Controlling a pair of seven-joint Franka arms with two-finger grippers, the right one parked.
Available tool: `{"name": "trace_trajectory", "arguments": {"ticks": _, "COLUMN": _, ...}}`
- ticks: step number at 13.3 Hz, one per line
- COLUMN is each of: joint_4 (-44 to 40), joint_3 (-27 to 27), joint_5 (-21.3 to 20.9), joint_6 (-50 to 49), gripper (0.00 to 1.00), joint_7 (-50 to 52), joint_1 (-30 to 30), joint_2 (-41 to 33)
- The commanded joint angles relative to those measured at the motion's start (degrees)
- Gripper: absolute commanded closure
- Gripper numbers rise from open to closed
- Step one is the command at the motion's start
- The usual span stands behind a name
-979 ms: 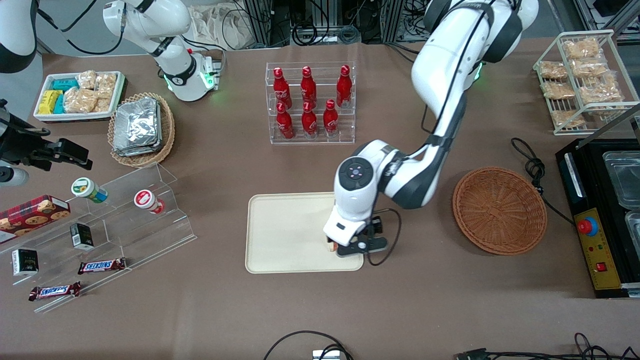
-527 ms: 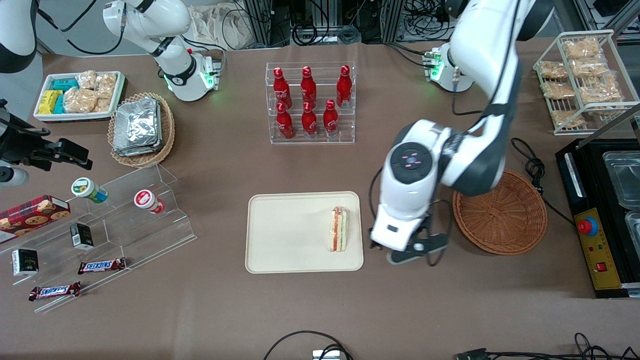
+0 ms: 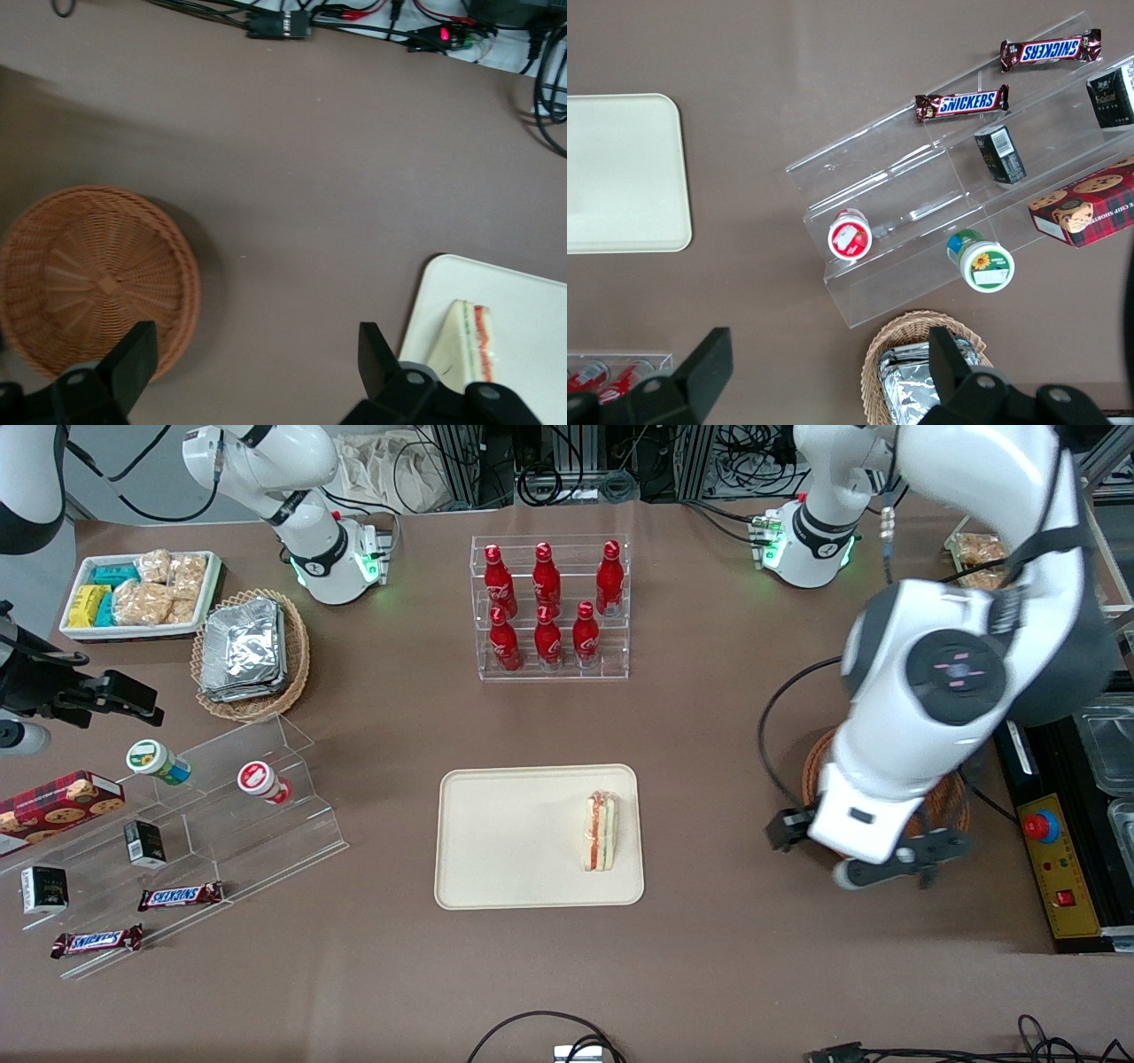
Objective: Place sandwich from basket to tray
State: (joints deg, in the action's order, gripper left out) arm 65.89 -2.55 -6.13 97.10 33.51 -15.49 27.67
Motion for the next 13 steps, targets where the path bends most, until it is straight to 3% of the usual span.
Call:
{"name": "trace_trajectory", "arguments": {"ticks": 1, "joint_4": 1.87, "joint_3": -0.35, "joint_5": 2.87, "joint_6": -3.05, "gripper": 0.0, "joint_7": -5.19, "joint_1": 2.91, "joint_2": -3.75}}
{"name": "trace_trajectory", "arguments": {"ticks": 7, "joint_4": 2.13, "joint_3": -0.35, "joint_5": 4.99, "joint_6": -8.15, "gripper": 0.0, "joint_7": -11.45, "joint_1": 7.93, "joint_2": -7.36}}
{"name": "trace_trajectory", "arguments": {"ticks": 13, "joint_4": 10.56, "joint_3": -0.35, "joint_5": 6.74, "joint_6": -7.37, "gripper": 0.0, "joint_7": -21.28, "joint_1": 12.59, "joint_2": -16.66}}
